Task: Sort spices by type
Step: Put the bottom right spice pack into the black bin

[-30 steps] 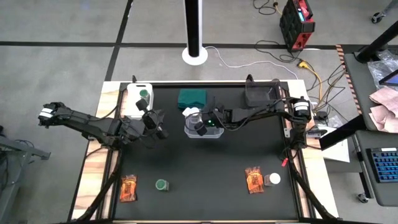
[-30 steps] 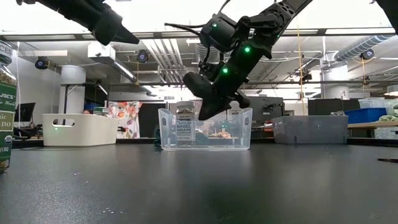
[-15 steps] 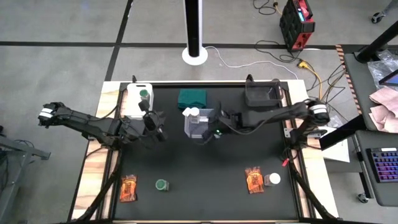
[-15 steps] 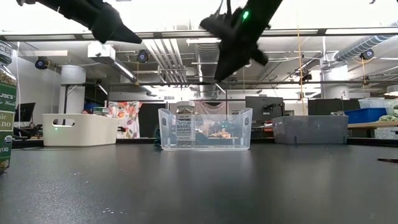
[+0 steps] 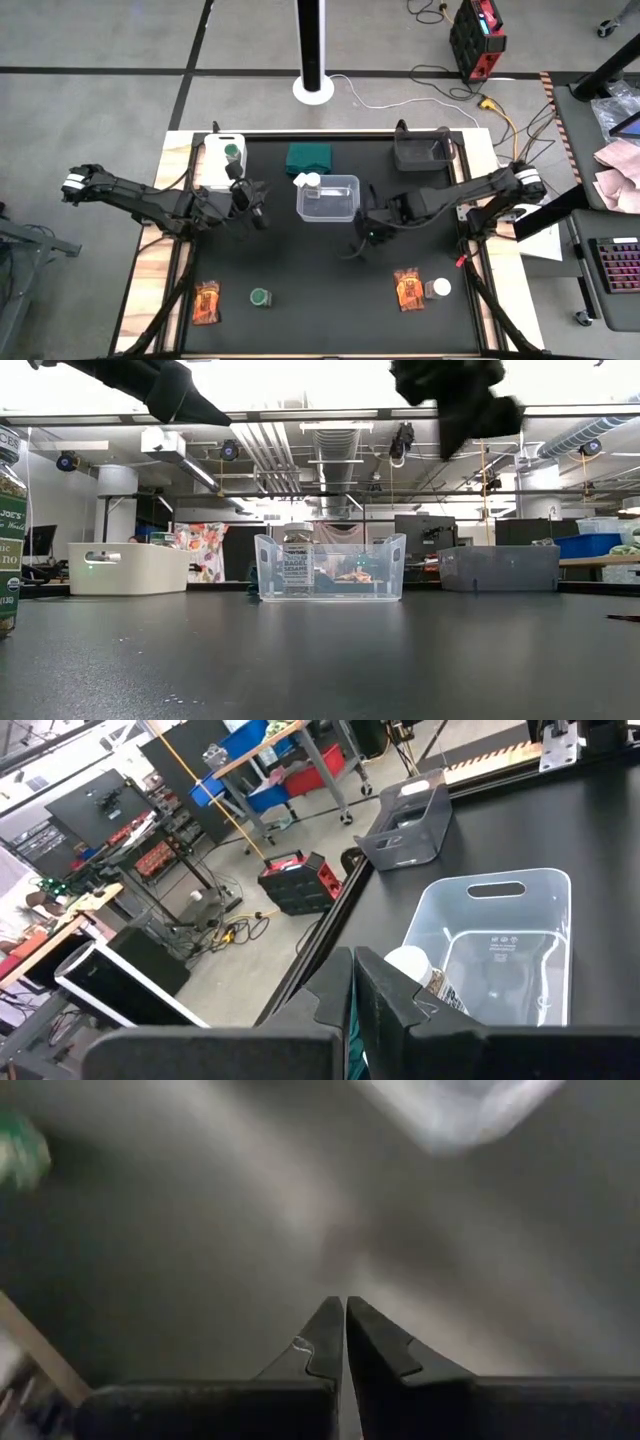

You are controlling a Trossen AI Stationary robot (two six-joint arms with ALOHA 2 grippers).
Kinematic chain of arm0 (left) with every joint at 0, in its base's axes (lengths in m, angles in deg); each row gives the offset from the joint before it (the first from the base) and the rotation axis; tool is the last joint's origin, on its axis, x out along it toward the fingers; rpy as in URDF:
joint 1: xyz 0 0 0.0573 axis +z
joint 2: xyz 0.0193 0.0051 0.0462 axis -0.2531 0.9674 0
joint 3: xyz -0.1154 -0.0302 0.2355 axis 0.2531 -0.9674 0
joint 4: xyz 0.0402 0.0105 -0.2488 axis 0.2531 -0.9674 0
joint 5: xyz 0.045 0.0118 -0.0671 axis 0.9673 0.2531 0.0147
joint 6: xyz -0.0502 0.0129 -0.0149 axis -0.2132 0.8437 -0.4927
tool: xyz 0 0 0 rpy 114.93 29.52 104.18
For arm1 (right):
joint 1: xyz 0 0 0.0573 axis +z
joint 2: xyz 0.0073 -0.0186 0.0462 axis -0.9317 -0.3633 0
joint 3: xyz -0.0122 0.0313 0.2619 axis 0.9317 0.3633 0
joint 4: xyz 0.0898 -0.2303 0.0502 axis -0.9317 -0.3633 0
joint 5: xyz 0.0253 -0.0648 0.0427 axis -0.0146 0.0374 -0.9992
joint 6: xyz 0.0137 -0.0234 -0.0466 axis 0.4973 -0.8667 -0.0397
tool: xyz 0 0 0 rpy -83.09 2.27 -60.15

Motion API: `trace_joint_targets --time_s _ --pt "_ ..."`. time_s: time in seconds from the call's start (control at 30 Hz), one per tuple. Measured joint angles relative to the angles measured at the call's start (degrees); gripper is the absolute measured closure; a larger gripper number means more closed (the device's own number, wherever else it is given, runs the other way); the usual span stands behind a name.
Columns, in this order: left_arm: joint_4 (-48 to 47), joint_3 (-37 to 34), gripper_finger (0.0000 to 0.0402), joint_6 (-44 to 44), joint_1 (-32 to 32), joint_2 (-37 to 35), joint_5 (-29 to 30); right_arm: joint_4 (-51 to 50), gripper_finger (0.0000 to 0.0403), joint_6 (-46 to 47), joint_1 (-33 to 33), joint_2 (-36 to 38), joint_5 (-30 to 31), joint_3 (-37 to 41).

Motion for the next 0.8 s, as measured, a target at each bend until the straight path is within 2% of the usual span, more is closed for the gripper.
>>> trace_joint_targets --time_s 0.17,0.3,0.4,0.53,0.7,0.8 --pt "0.16 0.00 0.0402 0.00 0.02 0.00 0.01 -7.34 0.0393 8.14 4.44 -2.08 -11.65 0.02" --pt "0.31 0.00 0.0402 0.00 0.02 0.00 0.01 -12.70 0.0393 12.92 7.42 -4.29 -13.63 0.07" --pt "0.40 0.00 0.0402 0.00 0.02 0.00 0.01 -13.05 0.0380 14.19 8.86 -5.70 -16.07 0.15" --pt "0.45 0.00 0.0402 0.00 0.00 0.00 0.01 -12.93 0.0337 12.39 10.11 -6.92 -16.41 0.43" --pt "0.56 0.00 0.0402 -0.02 -0.06 0.00 0.01 -12.98 0.0257 9.84 11.12 -6.92 -15.49 3.15" --pt "0.59 0.00 0.0402 -0.06 -0.07 0.00 0.01 -13.10 0.0213 0.82 12.46 -6.92 -12.54 4.96"
